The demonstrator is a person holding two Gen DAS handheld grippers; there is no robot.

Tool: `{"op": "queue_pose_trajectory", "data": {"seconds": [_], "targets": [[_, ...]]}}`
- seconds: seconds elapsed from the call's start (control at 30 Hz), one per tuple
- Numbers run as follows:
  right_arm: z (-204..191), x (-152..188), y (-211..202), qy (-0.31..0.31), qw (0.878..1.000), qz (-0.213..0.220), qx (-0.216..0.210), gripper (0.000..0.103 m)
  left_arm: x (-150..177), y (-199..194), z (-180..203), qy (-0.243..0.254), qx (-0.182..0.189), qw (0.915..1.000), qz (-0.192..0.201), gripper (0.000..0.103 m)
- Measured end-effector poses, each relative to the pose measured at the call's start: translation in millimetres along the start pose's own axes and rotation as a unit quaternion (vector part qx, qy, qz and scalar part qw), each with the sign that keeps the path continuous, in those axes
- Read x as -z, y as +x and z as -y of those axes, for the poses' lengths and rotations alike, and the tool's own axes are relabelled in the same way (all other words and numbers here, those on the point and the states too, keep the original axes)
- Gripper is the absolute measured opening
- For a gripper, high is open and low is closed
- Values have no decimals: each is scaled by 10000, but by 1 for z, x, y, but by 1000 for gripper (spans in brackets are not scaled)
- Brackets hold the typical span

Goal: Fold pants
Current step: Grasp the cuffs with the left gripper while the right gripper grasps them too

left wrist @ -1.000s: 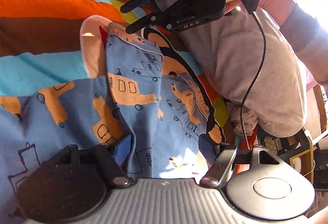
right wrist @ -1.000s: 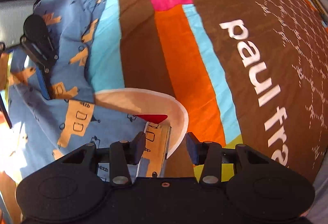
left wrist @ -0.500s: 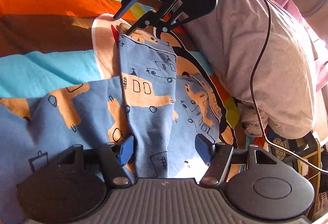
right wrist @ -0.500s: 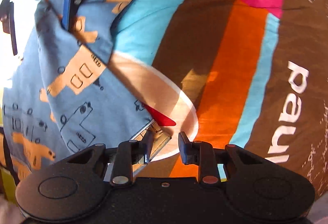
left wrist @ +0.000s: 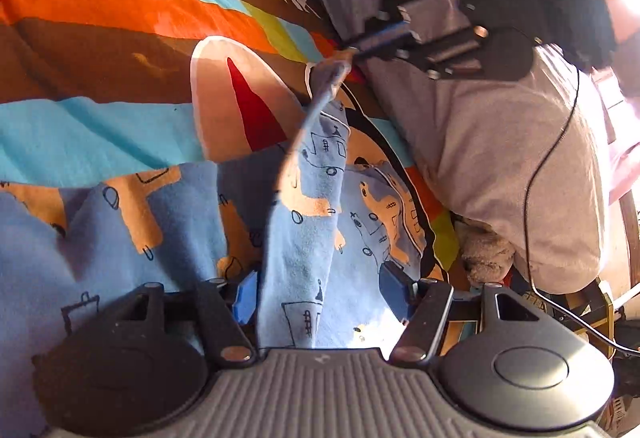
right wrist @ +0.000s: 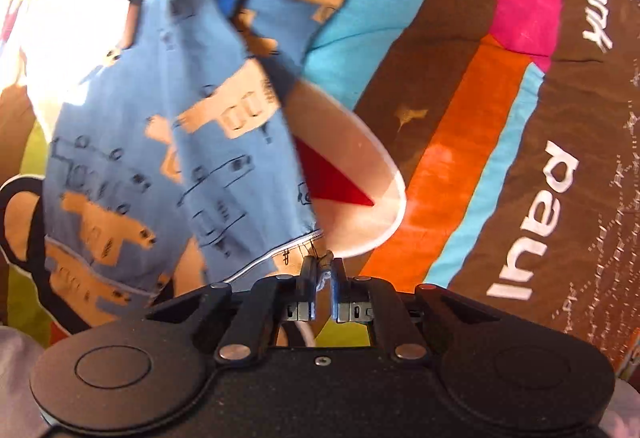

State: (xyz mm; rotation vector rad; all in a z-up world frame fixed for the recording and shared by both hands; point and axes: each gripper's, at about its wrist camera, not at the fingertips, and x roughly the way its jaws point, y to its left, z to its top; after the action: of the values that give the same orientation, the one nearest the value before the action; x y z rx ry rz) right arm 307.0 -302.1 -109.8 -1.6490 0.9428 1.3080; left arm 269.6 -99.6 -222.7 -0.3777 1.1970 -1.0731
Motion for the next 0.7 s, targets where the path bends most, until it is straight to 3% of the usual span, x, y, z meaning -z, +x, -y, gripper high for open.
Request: {"op": "queue_pose_trajectory", "data": {"seconds": [0.07, 0.13, 0.17, 0.2, 0.43, 0.57, 0.7], "targets": [[-16, 7, -11, 40, 10000, -15, 64, 6, 0, -1, 0, -45, 82, 9999, 52, 64], [-35, 14, -17, 22, 9999, -91, 134, 6, -1, -2, 0, -38, 133, 9999, 94, 44], [-41, 16, -19, 14, 9998, -113, 168, 6, -2, 0, 1, -23, 113, 9999, 68, 24], [-48, 18, -22, 32, 9997, -118, 192, 6, -2, 1, 2, 31, 47, 10000, 38, 11], [-72, 26, -32, 232, 9995, -129, 190, 6, 5, -1, 29, 522, -251, 9983, 57, 6], [-92, 24, -44, 386, 9991, -74, 153, 6, 17, 1, 65, 1316, -679, 9889, -68, 6], [-122, 20, -48, 563, 9984, -91, 48, 6, 30, 7, 86, 1705, -795, 9820, -149, 6]]}}
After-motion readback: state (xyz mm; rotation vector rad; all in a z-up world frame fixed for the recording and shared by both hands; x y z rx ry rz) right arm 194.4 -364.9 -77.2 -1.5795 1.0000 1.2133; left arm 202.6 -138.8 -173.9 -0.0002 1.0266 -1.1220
